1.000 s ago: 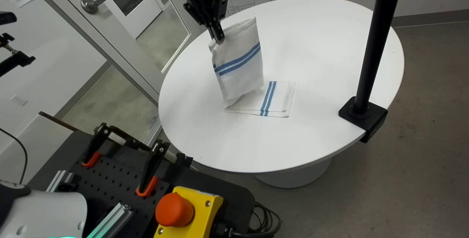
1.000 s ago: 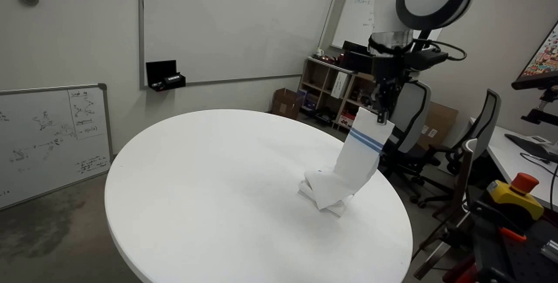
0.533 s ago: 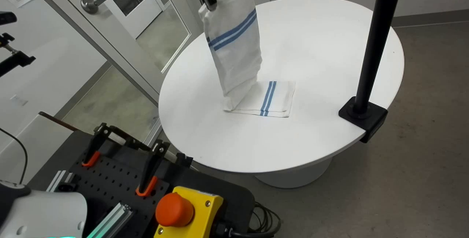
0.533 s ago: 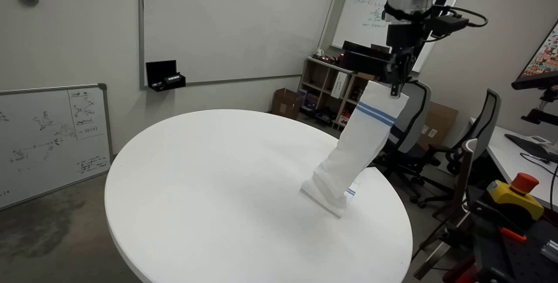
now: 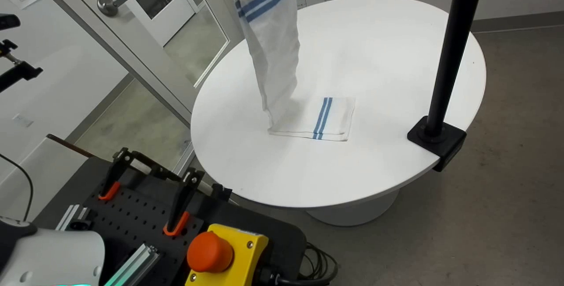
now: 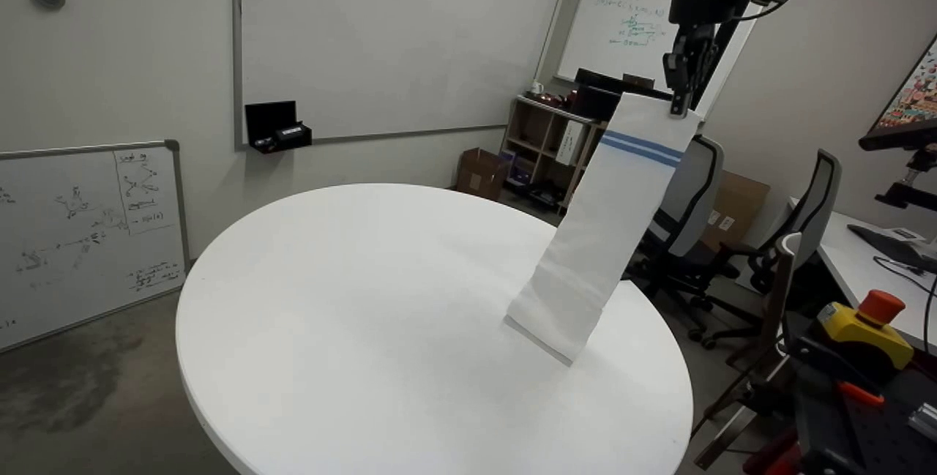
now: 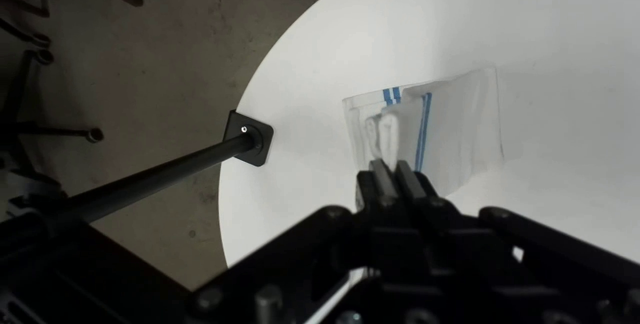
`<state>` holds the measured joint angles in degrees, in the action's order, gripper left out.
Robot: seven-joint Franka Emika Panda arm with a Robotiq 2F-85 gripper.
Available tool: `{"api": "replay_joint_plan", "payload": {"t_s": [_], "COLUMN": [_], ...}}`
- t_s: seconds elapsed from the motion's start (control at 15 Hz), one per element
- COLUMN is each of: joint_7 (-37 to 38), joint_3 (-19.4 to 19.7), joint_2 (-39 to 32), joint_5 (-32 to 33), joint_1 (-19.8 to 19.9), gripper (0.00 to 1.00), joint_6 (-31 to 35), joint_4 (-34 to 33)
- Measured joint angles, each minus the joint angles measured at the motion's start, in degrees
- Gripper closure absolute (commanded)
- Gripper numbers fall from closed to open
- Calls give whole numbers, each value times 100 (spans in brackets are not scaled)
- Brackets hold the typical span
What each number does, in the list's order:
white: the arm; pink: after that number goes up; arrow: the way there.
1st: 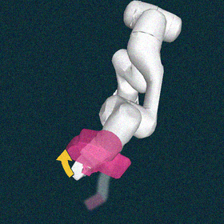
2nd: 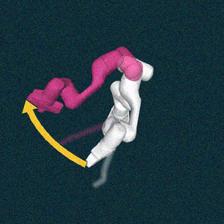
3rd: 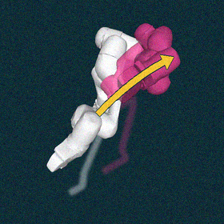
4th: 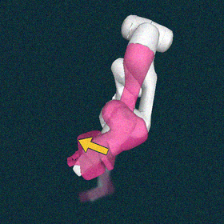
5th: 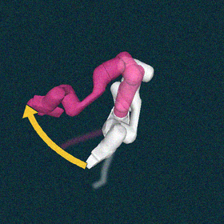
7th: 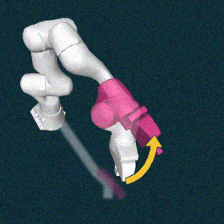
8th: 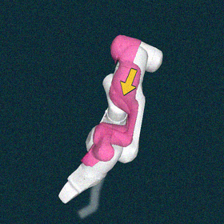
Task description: Pick the cloth and hang it on the object
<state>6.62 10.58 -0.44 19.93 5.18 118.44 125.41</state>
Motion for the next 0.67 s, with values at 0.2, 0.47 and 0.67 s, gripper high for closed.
{"api": "replay_joint_plan", "payload": {"t_s": [0.2, 0.47, 0.67], "joint_7": [3, 16, 27], "joint_3": [-20, -54, -95], "joint_2": [105, 168, 168], "joint_5": [0, 0, 0], "joint_1": [32, 65, 65], "gripper": [98, 98, 98], "joint_6": [-156, -439, -758], "joint_4": [-256, -720, -1164]}}
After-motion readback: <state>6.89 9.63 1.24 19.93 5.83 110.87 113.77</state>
